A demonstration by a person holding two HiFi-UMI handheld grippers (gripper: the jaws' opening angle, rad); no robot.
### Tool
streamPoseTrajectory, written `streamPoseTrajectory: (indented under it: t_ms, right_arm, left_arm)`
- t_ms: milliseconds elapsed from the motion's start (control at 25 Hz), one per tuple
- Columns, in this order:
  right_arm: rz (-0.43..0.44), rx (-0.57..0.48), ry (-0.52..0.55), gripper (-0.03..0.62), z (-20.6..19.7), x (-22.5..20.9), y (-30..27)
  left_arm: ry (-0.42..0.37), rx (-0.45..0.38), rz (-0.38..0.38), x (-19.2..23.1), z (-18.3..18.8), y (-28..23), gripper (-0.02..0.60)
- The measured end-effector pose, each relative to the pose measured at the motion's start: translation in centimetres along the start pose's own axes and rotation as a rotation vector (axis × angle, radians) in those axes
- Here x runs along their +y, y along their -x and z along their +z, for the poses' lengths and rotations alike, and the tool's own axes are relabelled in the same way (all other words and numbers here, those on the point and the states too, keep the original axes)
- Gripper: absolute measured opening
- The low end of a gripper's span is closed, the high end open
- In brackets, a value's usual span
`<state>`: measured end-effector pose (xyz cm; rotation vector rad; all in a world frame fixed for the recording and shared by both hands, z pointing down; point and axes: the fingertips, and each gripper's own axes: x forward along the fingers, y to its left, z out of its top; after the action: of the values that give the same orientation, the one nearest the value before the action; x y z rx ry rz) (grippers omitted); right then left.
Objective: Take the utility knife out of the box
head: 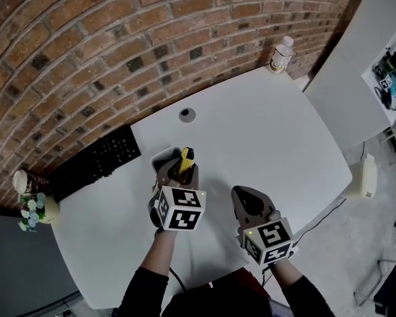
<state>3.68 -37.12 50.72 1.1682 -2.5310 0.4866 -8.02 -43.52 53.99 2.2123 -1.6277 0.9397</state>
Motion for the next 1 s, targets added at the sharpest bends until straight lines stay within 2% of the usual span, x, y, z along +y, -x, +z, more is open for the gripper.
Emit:
streamPoseTrajectory:
  t_ms: [320, 600, 1000]
  right_arm:
    - [0.014, 0.015, -0.020, 0.008, -0.2, 0.4, 0.3]
    - [0.008, 0.007, -0.011, 0.008, 0.0, 0.4, 0.6]
    - [0.003, -0.009, 0.014, 0.008, 0.6, 1.2, 1.1]
  left_arm:
    - [0.022, -0.014, -0.026, -0.1, 0.2, 0.3, 0.132]
    - [0.012, -0.041, -0.008, -0.1, 0.7, 1.0, 0.131]
    - [0.071, -0.118, 0.001, 0.9, 2.6, 3.4, 0.130]
